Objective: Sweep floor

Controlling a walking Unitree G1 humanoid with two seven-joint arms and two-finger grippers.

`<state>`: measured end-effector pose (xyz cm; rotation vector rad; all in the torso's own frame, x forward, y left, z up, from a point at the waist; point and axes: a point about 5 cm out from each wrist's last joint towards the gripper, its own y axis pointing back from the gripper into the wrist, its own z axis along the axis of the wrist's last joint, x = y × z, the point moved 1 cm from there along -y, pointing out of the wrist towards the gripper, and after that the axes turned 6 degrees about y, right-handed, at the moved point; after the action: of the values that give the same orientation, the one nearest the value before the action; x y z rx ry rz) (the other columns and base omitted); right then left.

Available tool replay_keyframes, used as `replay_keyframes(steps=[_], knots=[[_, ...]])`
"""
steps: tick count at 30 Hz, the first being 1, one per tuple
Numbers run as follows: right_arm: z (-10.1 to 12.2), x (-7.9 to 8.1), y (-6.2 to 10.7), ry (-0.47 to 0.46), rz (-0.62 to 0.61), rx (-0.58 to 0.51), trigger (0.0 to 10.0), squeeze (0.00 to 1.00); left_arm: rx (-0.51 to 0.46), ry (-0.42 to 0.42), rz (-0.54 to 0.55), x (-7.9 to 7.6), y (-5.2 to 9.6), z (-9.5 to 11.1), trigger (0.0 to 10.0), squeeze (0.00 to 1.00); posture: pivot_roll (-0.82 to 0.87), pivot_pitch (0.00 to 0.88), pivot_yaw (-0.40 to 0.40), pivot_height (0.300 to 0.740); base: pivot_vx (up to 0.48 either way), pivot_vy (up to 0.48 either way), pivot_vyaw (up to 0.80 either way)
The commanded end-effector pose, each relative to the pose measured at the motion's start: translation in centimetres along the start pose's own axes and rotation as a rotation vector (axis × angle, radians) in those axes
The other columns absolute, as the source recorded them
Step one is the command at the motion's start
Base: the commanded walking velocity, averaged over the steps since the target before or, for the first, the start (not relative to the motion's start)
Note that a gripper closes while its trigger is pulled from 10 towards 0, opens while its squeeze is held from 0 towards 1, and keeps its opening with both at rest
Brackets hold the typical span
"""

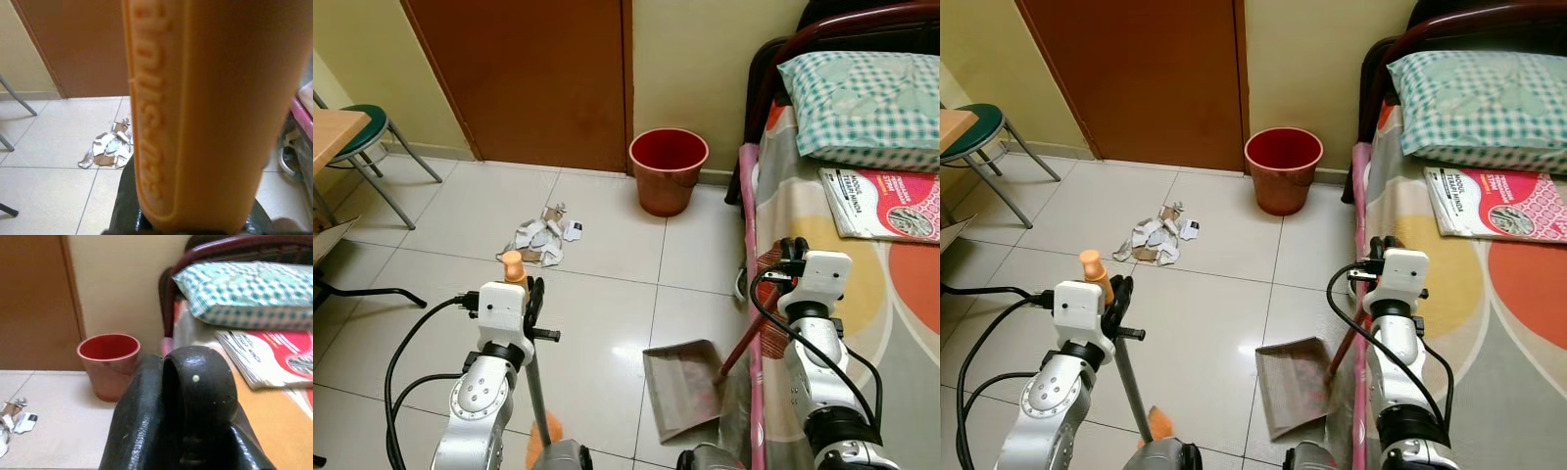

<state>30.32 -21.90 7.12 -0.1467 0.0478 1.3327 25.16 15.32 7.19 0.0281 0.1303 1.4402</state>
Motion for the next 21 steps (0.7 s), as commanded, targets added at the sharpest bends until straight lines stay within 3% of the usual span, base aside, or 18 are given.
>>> replay_keyframes(steps=[1,8,18,21], knots=[[0.1,-0.4,0.2,-0.026,-0.046,0.028,0.0,0.00,-0.066,0.008,-0.002,-0.1,-0.4,1.0,10.0,0.00,-0.02,0.036,-0.007,0.740,0.000,0.000,0.00],[-0.3,-0.4,1.4,-0.098,-0.094,0.131,0.0,0.00,-0.074,0.021,0.003,-0.7,-0.4,0.6,10.0,0.00,-0.04,0.044,-0.019,0.740,0.000,0.000,0.00],[-0.6,0.6,2.9,-0.129,0.016,0.219,0.0,0.00,-0.077,0.017,0.007,-1.0,-0.4,0.4,10.0,0.00,-0.05,0.054,-0.024,0.740,0.000,0.000,0.00],[-0.5,0.5,3.3,-0.095,0.058,0.239,0.0,0.00,-0.074,0.018,0.003,-0.9,-0.4,0.5,10.0,0.00,-0.05,0.065,-0.020,0.740,0.000,0.000,0.00]])
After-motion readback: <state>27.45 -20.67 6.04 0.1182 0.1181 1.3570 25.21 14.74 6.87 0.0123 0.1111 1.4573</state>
